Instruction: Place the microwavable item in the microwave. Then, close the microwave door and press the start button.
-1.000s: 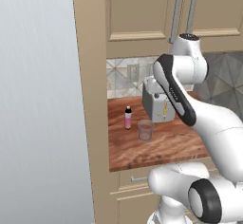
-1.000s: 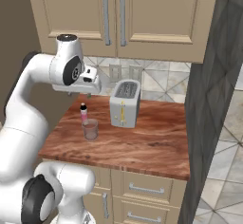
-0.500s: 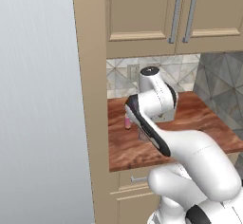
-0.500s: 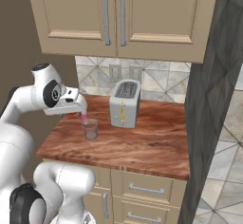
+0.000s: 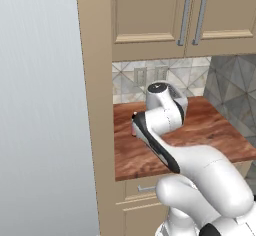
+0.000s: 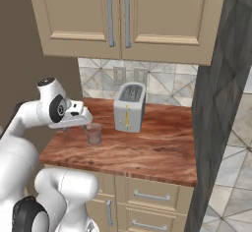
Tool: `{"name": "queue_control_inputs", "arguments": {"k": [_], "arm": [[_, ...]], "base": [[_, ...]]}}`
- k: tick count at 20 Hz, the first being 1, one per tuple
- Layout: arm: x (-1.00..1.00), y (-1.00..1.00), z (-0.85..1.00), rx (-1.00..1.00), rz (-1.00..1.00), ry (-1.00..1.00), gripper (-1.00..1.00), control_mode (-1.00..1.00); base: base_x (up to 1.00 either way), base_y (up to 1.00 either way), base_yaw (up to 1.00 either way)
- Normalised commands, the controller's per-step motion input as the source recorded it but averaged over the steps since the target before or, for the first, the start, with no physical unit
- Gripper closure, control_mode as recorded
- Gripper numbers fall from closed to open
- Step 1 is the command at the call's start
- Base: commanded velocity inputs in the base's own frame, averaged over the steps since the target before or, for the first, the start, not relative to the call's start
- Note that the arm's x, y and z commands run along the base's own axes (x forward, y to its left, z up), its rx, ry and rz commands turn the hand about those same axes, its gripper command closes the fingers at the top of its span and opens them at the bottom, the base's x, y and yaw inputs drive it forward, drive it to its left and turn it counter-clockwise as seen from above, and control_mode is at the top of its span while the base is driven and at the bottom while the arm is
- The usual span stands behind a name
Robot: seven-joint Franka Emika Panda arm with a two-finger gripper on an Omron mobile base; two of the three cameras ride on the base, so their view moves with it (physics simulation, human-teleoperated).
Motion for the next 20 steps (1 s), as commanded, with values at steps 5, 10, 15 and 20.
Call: {"name": "queue_control_inputs", "arguments": {"k": [5, 10, 15, 20], "arm": [[0.31, 0.00, -0.29, 0.00, 0.07, 0.13, -1.00, -1.00], [0.32, 0.00, -0.32, 0.00, 0.08, 0.13, -1.00, -1.00], [0.26, 0.00, -0.27, 0.00, 0.07, 0.14, -1.00, -1.00], [0.25, 0.00, -0.27, 0.00, 0.06, 0.13, -1.00, -1.00]], "base": [[0.00, 0.00, 0.00], [0.00, 0.00, 0.00], [0.00, 0.00, 0.00], [0.00, 0.00, 0.00]]}}
